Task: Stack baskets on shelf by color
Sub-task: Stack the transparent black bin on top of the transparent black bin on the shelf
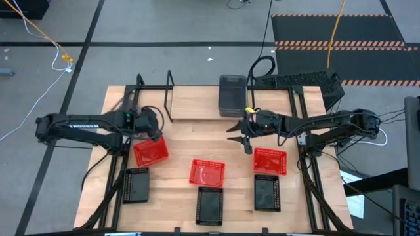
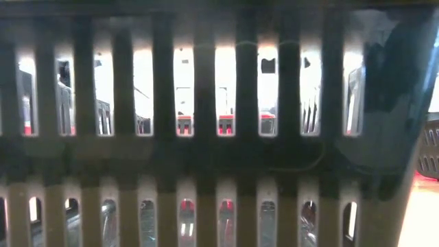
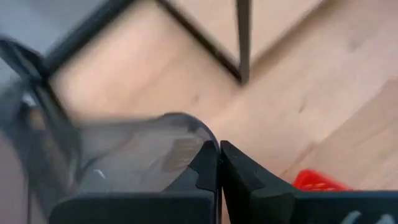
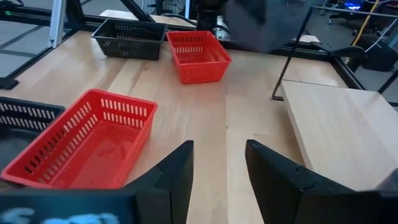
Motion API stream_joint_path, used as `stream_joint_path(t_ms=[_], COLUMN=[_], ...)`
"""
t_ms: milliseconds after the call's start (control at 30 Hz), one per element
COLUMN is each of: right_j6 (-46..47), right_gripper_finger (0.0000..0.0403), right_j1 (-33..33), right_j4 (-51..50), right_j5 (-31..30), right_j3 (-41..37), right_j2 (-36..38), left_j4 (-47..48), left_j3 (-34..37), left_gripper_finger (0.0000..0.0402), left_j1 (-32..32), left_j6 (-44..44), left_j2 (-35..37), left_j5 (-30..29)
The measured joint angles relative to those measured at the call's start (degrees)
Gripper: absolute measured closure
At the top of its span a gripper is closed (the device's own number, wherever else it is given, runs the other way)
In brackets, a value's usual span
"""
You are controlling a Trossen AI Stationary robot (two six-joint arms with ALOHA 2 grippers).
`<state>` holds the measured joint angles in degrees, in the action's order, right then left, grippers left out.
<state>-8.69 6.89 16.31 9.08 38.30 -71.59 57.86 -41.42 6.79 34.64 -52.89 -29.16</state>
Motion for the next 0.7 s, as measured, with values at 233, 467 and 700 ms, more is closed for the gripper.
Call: stream_joint_path(t_ms=[233, 467, 700], right_j6=[-0.52, -0.27, 0.51], right_gripper_finger=[0.0264, 0.0264, 0.0264], right_j1=[-0.99, -1.23, -4.43], right_j4=[-0.41, 1.12, 5.60], right_j5=[0.00, 0.26, 4.57], right_j3=[0.00, 0.00, 0.02], right_j2=[0.00, -0.03, -0.48], left_j4=[9.46, 4.20, -8.76], left_j3=[-12.56, -20.54, -24.46], left_gripper_finger=[0.0394, 0.0395, 0.0397], left_j1=[-2.52, -5.41, -9.29], left_j6=[-0.49, -1.88, -4.39], left_j2=[-0.09, -1.06, -7.13], left_j5=[-1.55, -2.12, 0.94])
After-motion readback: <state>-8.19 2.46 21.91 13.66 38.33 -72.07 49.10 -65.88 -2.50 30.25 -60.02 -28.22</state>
